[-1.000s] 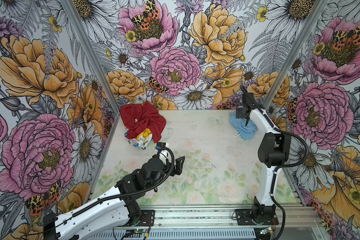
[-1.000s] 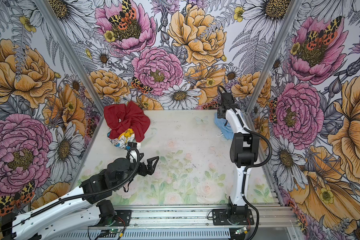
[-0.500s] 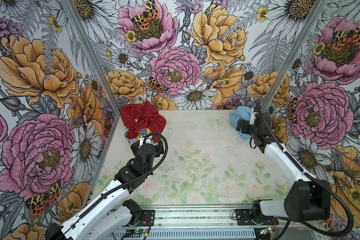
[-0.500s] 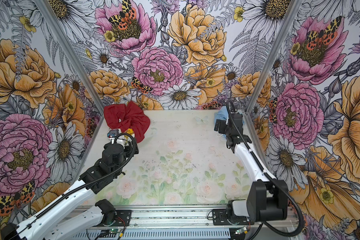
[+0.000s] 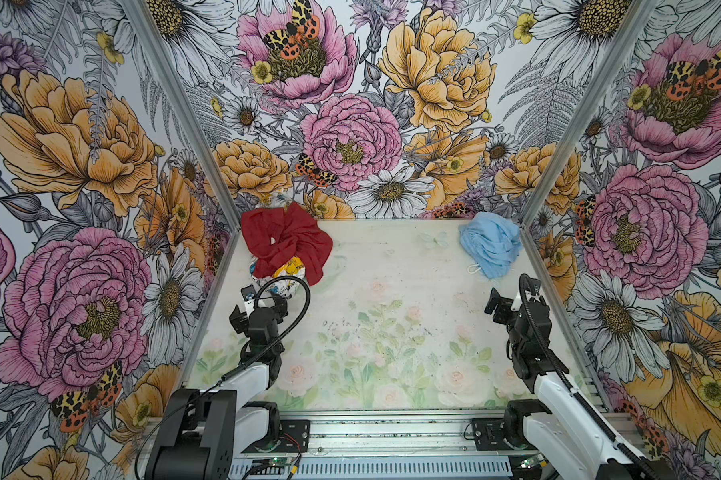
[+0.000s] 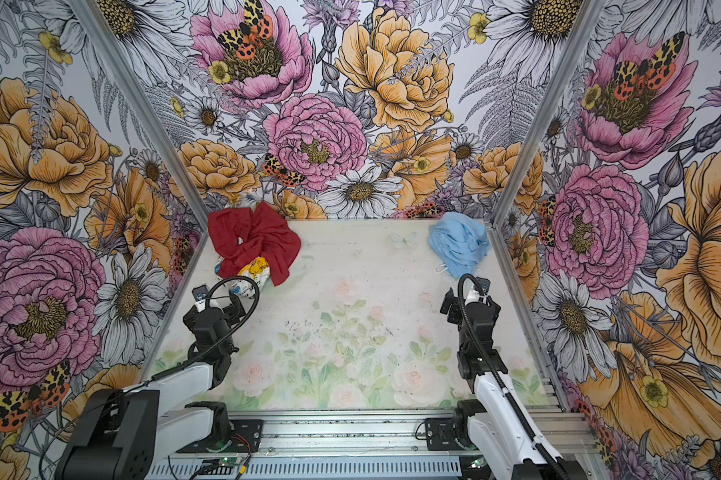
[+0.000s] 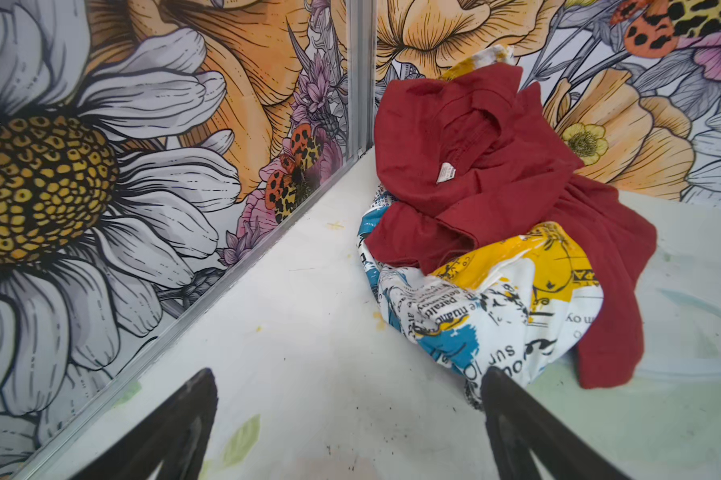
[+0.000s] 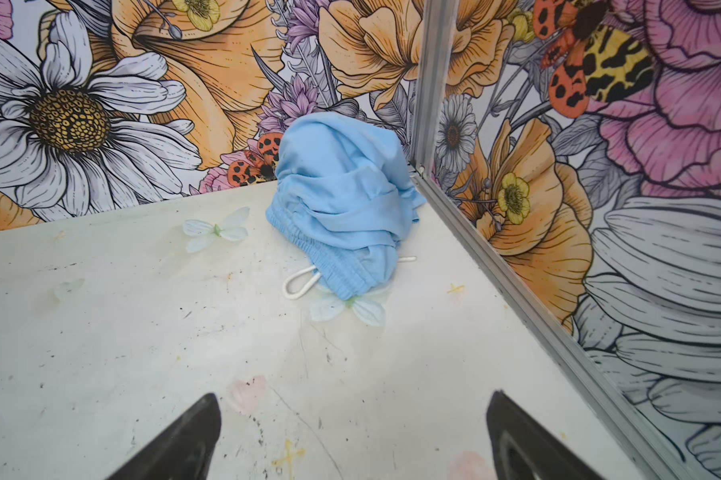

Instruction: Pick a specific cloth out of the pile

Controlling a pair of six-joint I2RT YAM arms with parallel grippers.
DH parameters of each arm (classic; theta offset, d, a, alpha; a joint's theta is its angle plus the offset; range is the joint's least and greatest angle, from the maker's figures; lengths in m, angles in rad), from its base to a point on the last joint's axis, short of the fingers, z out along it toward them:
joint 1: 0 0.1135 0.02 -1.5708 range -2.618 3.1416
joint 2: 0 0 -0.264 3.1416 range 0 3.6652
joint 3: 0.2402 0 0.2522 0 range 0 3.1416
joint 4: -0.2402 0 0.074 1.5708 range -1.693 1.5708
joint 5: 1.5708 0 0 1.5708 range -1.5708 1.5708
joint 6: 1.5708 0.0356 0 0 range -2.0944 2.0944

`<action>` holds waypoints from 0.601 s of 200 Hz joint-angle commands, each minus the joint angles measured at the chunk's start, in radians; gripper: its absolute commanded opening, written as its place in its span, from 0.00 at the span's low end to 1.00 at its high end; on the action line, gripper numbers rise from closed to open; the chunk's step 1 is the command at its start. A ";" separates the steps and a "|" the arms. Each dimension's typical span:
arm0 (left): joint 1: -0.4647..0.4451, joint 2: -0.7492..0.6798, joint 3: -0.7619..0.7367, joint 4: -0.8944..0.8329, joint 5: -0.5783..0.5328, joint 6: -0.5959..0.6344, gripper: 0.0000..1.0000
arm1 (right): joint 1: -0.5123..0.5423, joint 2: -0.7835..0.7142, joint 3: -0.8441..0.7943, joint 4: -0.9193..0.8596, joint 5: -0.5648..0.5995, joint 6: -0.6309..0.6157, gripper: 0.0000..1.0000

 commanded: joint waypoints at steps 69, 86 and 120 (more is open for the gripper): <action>0.000 0.362 0.044 0.516 0.197 0.077 0.99 | 0.001 0.179 -0.082 0.365 -0.004 -0.018 0.99; -0.018 0.339 0.080 0.424 0.198 0.097 0.99 | 0.000 0.313 -0.061 0.518 -0.012 -0.071 0.99; -0.008 0.338 0.165 0.254 0.217 0.091 0.99 | 0.000 0.588 -0.045 0.860 -0.073 -0.149 0.99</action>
